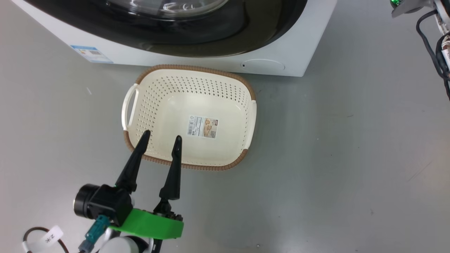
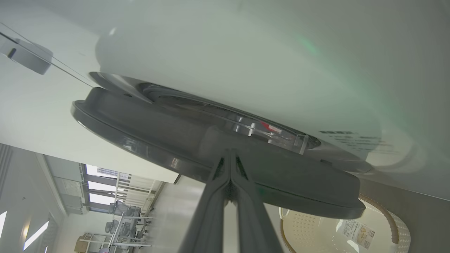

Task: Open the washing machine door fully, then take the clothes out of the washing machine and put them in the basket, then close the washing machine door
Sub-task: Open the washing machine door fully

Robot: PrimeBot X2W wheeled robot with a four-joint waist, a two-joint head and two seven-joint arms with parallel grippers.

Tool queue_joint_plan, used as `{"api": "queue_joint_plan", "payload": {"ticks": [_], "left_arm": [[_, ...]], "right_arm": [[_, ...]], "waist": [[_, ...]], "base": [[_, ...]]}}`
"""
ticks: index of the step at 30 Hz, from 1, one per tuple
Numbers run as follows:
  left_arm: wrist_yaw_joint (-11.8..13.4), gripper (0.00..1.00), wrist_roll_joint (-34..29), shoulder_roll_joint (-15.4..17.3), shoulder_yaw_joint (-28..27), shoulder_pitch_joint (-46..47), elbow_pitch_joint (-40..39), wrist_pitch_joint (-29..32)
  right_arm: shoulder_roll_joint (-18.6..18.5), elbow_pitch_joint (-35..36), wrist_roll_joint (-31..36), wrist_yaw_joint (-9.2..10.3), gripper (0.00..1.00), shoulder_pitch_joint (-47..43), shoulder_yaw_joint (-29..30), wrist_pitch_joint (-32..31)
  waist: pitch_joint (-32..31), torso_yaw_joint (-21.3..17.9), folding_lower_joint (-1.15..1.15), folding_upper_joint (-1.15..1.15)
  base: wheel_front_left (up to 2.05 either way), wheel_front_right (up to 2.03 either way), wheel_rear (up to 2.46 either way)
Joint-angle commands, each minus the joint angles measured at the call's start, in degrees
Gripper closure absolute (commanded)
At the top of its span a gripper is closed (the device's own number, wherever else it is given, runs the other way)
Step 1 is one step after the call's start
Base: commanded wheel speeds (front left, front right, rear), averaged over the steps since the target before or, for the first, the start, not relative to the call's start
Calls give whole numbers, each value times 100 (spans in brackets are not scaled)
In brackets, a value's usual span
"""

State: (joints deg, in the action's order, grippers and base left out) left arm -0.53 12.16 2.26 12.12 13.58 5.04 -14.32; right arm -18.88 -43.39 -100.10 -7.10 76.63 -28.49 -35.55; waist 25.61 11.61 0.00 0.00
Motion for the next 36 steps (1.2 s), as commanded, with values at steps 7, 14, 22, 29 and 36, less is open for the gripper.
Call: {"api": "queue_joint_plan", "payload": {"ticks": [7, 14, 22, 29, 36], "left_arm": [[0, 0, 111, 62, -57, 248, -218, -68], [30, 0, 182, 62, 25, 360, -238, -68], [63, 0, 236, 62, 120, 414, -245, -68], [82, 0, 265, 62, 181, 465, -218, -68], [113, 0, 273, 62, 216, 318, -186, -68]], "right_arm": [[146, -151, 120, -39, 100, 382, 63, -151], [241, -267, 239, -39, 100, 540, 63, -206], [294, -194, 355, -39, 100, 505, 109, -176], [344, 44, 437, -39, 100, 282, 85, -294], [342, 500, 480, -39, 100, -326, 64, -420]], "waist": [[258, 119, 0, 0], [412, 195, 0, 0], [450, 272, 0, 0], [361, 288, 0, 0], [16, 286, 0, 0]], "base": [[0, 0, 0], [0, 0, 0], [0, 0, 0], [0, 0, 0], [0, 0, 0]]}}
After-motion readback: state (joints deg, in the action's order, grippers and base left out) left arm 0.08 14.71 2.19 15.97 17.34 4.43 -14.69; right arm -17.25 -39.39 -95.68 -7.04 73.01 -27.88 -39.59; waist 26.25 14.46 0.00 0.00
